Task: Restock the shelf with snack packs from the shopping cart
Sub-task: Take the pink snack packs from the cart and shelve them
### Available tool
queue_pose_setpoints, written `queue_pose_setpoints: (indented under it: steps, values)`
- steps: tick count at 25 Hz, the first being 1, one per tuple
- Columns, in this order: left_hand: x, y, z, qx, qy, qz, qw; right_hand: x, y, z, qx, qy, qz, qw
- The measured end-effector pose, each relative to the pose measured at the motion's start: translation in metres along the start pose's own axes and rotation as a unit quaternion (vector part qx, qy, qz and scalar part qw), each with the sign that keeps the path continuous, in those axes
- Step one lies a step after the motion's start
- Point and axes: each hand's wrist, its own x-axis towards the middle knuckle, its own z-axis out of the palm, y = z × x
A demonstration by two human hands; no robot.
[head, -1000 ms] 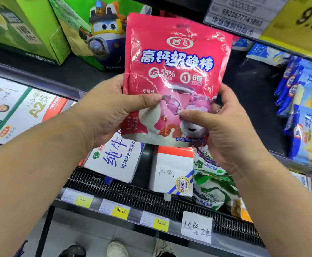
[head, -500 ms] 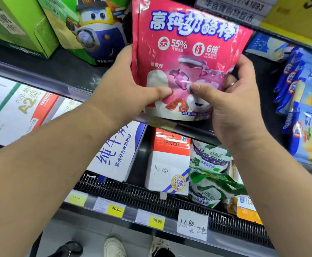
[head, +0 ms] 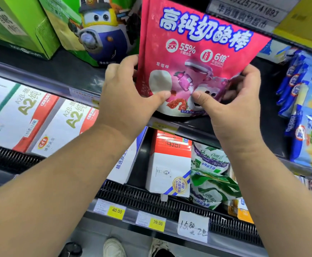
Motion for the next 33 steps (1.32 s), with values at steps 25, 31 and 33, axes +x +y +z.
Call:
queue_pose_setpoints:
  steps: [25,31,33]
  values:
    - [0.017,0.024,0.046,-0.077,-0.077,-0.038,0.993,0.054,0.023,0.023,-0.048,0.095,0.016,0.994]
    - [0.024,0.023,0.052,-0.069,-0.09,-0.049,0.992,0.062,0.024,0.026,-0.054,0.087,0.021,0.995]
    - [0.02,0.02,0.051,-0.068,-0.095,-0.048,0.992,0.058,0.024,0.023,-0.024,0.069,0.048,0.996]
